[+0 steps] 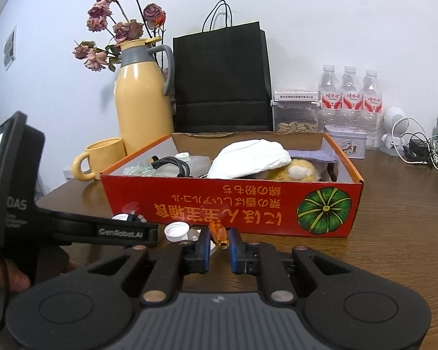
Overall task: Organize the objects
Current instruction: 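Grasp the orange clip with the right gripper, then grasp the black USB cable with the left gripper while the right holds the clip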
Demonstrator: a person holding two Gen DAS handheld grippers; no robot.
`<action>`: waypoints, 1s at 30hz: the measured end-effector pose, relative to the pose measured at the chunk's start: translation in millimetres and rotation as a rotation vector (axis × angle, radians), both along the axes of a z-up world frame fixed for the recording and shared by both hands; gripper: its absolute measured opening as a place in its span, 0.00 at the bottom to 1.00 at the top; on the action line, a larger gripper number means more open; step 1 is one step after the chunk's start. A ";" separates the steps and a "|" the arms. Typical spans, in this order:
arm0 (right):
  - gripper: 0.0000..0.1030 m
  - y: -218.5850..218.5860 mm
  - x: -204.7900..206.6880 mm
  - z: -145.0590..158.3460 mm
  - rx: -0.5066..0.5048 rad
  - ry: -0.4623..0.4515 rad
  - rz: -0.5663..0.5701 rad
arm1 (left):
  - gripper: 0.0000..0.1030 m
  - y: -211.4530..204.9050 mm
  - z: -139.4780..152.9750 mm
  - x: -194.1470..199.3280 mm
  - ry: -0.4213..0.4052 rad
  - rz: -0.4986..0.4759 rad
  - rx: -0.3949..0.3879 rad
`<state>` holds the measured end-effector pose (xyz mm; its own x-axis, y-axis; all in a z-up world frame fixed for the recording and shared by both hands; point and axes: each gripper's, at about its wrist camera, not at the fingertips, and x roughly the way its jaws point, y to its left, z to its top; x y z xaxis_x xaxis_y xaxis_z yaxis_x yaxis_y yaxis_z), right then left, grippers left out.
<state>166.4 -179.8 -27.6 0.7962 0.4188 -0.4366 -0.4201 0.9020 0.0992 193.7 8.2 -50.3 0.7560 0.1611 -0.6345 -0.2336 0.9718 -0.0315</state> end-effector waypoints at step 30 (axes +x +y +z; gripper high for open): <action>0.12 5.3 -3.6 -3.2 -0.025 -0.008 0.009 | 0.41 -8.1 5.1 -29.4 -0.073 -0.070 0.003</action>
<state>162.8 -174.5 -30.8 0.7958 0.4150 -0.4410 -0.4290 0.9003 0.0730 164.3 0.1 -45.2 0.8093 0.1081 -0.5773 -0.1625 0.9858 -0.0432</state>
